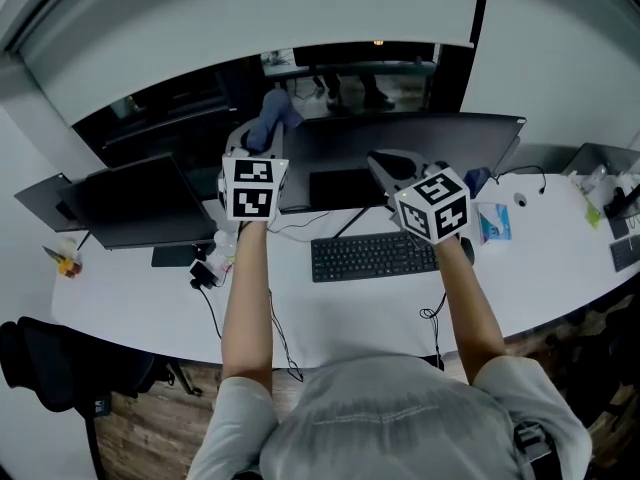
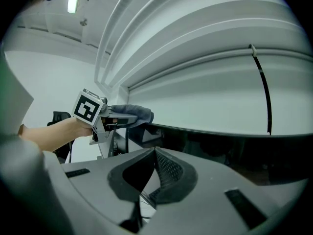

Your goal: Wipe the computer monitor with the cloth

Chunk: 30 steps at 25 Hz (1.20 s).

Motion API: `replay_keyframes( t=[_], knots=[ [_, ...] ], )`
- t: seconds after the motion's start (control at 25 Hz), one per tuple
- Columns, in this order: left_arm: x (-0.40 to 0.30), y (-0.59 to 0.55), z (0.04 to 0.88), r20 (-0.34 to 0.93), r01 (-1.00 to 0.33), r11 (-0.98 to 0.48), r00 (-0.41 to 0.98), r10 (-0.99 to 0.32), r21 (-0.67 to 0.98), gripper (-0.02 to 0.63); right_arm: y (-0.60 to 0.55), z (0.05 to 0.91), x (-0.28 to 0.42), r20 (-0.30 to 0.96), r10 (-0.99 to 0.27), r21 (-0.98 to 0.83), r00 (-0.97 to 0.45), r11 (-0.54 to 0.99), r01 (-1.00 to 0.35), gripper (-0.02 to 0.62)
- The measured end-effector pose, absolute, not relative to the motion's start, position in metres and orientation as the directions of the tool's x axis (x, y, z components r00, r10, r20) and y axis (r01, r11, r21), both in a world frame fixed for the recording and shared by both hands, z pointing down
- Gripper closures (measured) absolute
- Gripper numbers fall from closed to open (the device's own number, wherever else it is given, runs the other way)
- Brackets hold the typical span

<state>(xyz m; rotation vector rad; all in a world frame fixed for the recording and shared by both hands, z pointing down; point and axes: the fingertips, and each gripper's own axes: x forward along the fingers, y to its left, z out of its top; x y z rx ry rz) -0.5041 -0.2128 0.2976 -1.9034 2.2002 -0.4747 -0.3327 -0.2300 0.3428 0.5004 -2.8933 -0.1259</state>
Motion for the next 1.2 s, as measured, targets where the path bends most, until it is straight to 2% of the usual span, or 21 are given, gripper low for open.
replay_keyframes(
  t=[0.36, 0.6, 0.96, 1.2],
  knots=[
    [-0.565, -0.18, 0.299, 0.061, -0.909, 0.224, -0.261, -0.963, -0.351, 0.551, -0.212, 0.336, -0.374, 0.176, -0.297, 0.136, -0.939, 0.952, -0.276, 0.591],
    [-0.604, -0.155, 0.32, 0.113, -0.894, 0.279, -0.337, -0.935, -0.352, 0.55, -0.2, 0.343, -0.393, 0.192, -0.26, 0.142, -0.946, 0.962, -0.235, 0.591],
    [-0.603, -0.159, 0.34, 0.145, -0.891, 0.24, -0.316, -0.938, -0.385, 0.549, -0.196, 0.365, -0.396, 0.235, -0.236, 0.127, -0.943, 0.969, -0.211, 0.591],
    [-0.583, -0.169, 0.343, 0.139, -0.882, 0.159, -0.243, -0.96, -0.444, 0.551, -0.195, 0.374, -0.394, 0.246, -0.222, 0.137, -0.943, 0.972, -0.193, 0.591]
  ],
)
